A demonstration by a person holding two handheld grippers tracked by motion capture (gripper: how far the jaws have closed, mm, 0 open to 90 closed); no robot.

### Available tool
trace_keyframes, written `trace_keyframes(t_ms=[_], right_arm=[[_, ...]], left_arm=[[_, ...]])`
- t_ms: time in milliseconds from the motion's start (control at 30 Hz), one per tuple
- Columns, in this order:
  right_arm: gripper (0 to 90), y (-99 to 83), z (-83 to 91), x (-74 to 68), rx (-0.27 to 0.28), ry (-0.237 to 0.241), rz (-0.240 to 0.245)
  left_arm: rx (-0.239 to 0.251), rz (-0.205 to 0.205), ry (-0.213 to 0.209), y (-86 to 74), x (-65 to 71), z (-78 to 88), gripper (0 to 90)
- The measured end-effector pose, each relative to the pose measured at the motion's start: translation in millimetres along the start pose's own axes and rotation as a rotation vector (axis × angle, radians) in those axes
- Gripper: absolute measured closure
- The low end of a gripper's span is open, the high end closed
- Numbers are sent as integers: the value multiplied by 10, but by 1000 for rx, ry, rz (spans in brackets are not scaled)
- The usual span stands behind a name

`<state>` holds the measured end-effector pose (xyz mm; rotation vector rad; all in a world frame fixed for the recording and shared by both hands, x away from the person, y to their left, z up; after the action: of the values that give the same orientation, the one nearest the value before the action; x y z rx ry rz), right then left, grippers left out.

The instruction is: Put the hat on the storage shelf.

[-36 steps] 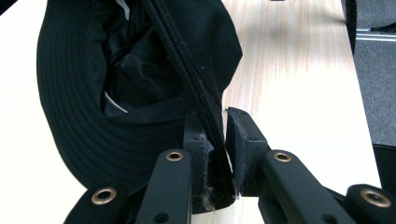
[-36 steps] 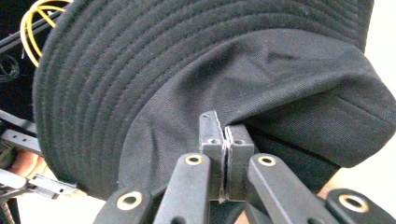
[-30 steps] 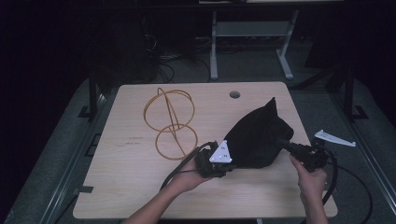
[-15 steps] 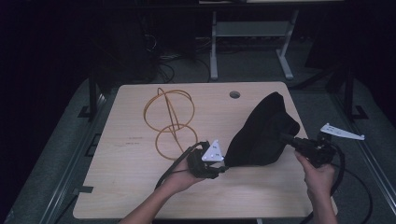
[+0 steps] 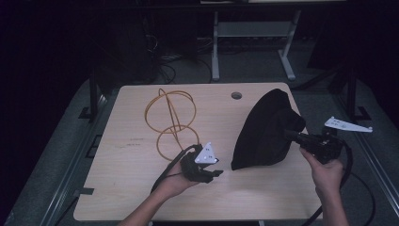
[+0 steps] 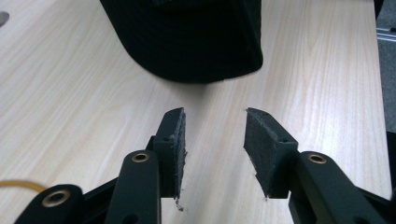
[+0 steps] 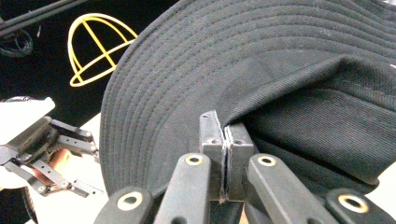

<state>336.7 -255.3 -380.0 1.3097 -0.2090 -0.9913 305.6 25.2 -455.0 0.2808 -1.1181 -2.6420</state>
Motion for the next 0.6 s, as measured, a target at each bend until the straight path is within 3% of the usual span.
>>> trace_keyframes(t_ms=[267, 433, 600], right_arm=[[888, 137, 11, -65, -25, -5, 37], [888, 235, 17, -111, -36, -11, 65], [888, 326, 11, -153, -32, -3, 79]], left_arm=[[13, 27, -6, -124, 44, 65, 541], [-2, 17, -2, -214, 68, 79, 522], [14, 31, -1, -277, 91, 91, 513]])
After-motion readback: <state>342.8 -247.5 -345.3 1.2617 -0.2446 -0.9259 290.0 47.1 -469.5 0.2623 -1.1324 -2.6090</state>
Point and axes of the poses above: each handheld gripper's, and its own axes: z roughly backward along the jaws, y roughly out of its top, x roughly to its right, the point moved 7 cm from there along -z, roughly forward along the jaws
